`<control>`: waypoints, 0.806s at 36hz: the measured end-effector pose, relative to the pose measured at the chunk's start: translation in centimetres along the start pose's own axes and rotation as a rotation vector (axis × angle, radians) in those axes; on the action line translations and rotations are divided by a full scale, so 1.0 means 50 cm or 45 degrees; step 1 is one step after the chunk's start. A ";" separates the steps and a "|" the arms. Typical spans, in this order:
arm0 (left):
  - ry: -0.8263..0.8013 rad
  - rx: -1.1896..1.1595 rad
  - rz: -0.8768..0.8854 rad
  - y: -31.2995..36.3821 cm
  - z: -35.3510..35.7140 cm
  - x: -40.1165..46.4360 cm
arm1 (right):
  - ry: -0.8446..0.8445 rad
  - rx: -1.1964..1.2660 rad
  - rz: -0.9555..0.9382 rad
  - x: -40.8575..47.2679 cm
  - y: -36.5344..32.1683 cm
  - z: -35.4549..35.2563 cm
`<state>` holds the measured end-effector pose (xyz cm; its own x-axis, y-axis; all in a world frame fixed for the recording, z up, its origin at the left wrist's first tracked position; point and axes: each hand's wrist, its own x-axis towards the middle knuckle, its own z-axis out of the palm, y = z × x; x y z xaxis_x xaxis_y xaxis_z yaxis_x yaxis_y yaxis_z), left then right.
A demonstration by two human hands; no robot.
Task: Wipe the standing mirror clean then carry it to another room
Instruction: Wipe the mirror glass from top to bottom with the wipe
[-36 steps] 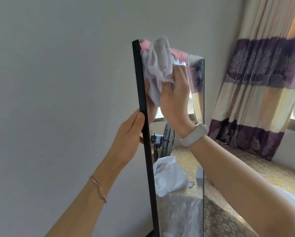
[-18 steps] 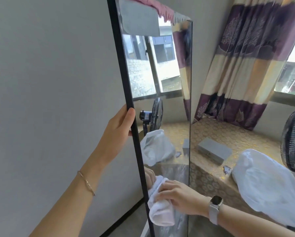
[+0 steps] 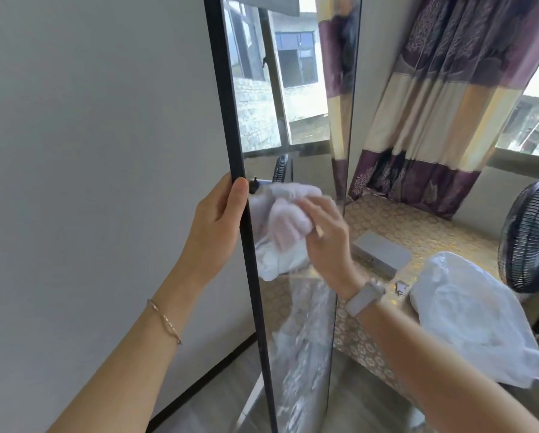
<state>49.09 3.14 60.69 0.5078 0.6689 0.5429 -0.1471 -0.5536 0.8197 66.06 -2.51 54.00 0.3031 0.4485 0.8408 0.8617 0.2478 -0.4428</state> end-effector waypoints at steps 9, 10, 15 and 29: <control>0.110 -0.034 0.031 -0.025 0.004 -0.003 | -0.586 0.064 0.447 -0.328 0.120 0.017; 0.125 -0.024 0.046 -0.025 0.006 -0.004 | -0.671 0.039 0.501 -0.355 0.132 0.012; 0.226 0.033 0.122 -0.024 0.014 -0.009 | -0.829 -0.174 0.626 -0.357 0.174 -0.038; 0.314 0.016 0.169 -0.023 0.030 -0.012 | -0.054 -0.089 0.225 -0.084 0.128 0.008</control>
<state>50.21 2.61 59.14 0.2625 0.6898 0.6747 -0.1869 -0.6496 0.7369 70.14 -2.45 47.53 0.4360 0.5156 0.7376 0.8232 0.1027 -0.5584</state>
